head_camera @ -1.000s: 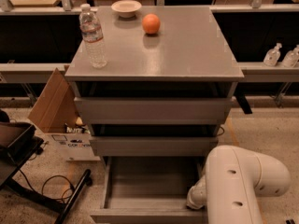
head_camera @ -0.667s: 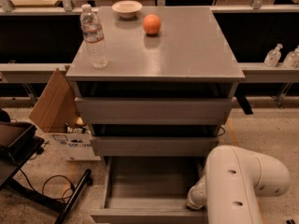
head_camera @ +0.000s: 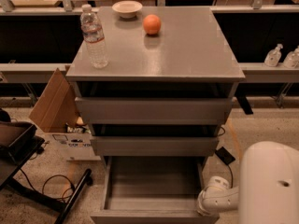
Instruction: Open bottom drawer
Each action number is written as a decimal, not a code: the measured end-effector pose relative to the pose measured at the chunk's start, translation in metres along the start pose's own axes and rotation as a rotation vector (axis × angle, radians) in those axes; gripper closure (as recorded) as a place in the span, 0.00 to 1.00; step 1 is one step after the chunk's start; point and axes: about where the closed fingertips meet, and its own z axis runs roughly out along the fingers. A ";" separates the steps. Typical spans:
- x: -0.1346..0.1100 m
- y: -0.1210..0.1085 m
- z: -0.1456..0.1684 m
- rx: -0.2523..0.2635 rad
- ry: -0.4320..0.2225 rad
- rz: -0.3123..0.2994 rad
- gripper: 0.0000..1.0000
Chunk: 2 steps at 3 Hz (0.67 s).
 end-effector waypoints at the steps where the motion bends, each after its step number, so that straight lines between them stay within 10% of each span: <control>1: 0.004 0.001 -0.035 0.035 0.019 -0.076 0.82; 2: 0.004 0.001 -0.033 0.033 0.018 -0.074 0.59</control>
Offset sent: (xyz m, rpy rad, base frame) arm -0.0061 -0.0045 0.0341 -0.0383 -0.0295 0.0712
